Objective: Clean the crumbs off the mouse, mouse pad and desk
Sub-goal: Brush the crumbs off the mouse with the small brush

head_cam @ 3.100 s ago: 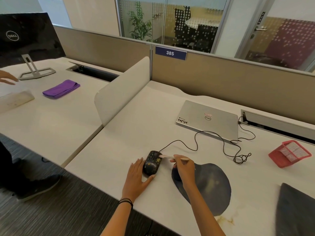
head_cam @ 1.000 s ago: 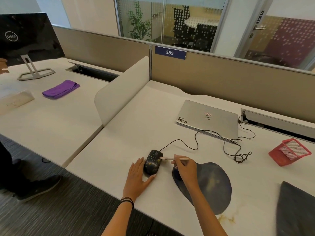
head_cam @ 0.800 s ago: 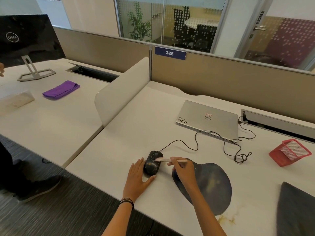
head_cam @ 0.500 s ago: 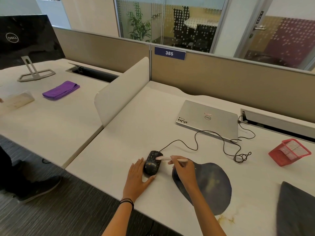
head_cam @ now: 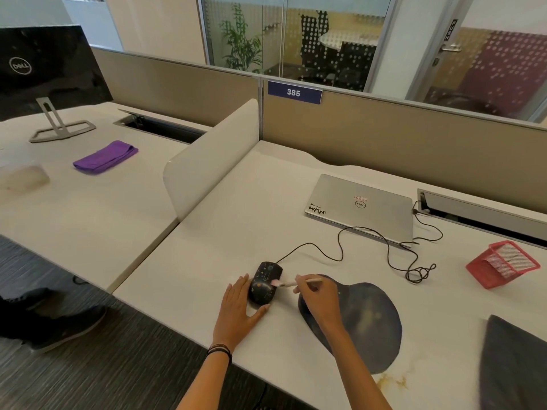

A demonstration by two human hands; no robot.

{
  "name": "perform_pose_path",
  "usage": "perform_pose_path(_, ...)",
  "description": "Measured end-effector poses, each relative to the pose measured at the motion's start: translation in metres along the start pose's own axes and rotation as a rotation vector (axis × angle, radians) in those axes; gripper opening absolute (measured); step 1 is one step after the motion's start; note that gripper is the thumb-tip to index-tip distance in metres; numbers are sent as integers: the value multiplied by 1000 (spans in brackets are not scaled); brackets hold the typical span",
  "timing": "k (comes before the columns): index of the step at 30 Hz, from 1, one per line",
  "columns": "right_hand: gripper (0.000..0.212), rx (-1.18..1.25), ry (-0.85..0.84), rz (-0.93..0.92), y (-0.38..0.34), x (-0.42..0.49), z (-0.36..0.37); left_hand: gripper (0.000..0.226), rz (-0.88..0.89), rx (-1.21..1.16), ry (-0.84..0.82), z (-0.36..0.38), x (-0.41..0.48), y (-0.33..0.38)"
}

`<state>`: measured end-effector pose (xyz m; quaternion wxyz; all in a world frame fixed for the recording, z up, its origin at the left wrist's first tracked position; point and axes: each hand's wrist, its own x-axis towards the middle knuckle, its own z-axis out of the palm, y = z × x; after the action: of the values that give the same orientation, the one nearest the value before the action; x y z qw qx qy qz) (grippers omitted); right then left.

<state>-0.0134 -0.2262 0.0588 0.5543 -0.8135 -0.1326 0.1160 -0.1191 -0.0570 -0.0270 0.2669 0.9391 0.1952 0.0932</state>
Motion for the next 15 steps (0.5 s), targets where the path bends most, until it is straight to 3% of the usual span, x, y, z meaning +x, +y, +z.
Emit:
perform_pose_path(4, 16, 56, 28, -75, -6, 1, -1, 83, -2, -8, 5, 0, 0, 0)
perform_pose_path(10, 15, 4, -179, -129, -6, -3, -3, 83, -1, -2, 0, -1, 0, 0)
perform_pose_path(15, 14, -28, -114, -179, -12, 4, -4, 82, 1, -8, 1, -1, -1, 1)
